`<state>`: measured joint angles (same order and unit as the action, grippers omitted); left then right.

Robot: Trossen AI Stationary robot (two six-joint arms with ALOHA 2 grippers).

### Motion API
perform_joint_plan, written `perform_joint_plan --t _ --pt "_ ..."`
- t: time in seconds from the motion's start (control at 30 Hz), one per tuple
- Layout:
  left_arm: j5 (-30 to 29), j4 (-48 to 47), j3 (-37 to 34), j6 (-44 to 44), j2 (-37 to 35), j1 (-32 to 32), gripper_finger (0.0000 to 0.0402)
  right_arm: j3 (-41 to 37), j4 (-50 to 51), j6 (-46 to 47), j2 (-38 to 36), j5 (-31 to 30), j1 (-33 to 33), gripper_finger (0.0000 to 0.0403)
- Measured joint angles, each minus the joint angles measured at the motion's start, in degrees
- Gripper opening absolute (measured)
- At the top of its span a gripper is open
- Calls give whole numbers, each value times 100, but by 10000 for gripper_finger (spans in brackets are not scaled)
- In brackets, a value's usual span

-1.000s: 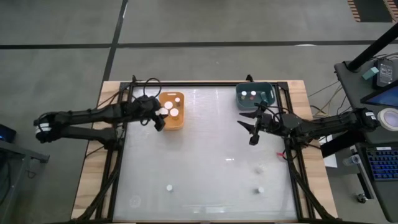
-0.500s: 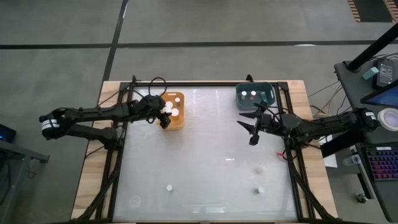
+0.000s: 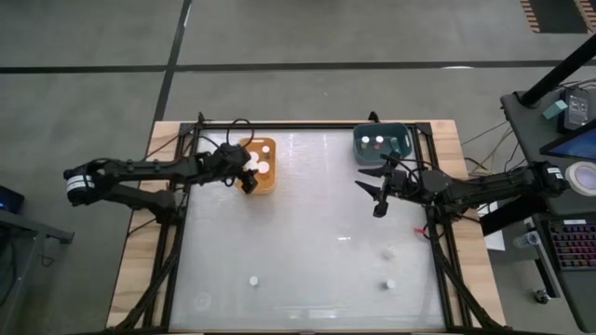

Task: Pick and place medicine bottles into bin by pill shape (circle, oval)
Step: Put the blue bottle pill into the blue bin, then put the orange bottle pill into the yellow bin

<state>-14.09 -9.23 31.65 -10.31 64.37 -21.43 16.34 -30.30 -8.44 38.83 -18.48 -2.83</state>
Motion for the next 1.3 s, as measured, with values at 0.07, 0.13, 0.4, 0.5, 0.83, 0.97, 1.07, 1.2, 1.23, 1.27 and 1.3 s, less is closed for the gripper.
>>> perform_joint_plan --t 0.07,0.13,0.4,0.5,0.83,0.97,1.07,1.2,1.23,1.27,1.3 --pt "-13 -1 -6 0 57 0 207 0 0 -3 0 0 0 150" --pt "-22 25 -6 5 106 0 219 0 0 -3 0 0 0 150" --pt "-32 19 -10 24 275 0 245 0 0 43 0 0 0 150" --pt "-32 19 -10 28 236 0 246 0 0 54 0 0 0 150" --pt "-32 -15 238 221 -294 105 246 -2 0 318 0 2 0 150" --pt "-32 217 296 230 -601 312 247 -2 0 504 0 2 0 150" --pt "-9 649 278 370 -842 535 247 11 76 705 -2 9 0 150" --pt "13 1289 270 752 -972 894 247 185 445 1008 0 74 -2 150" --pt "13 1501 270 839 -984 983 247 244 589 1086 0 76 -2 150" --pt "16 1702 270 949 -990 1069 247 310 741 1189 0 90 -2 150" --pt "17 1900 270 1070 -987 1146 247 380 917 1274 0 92 -2 150"
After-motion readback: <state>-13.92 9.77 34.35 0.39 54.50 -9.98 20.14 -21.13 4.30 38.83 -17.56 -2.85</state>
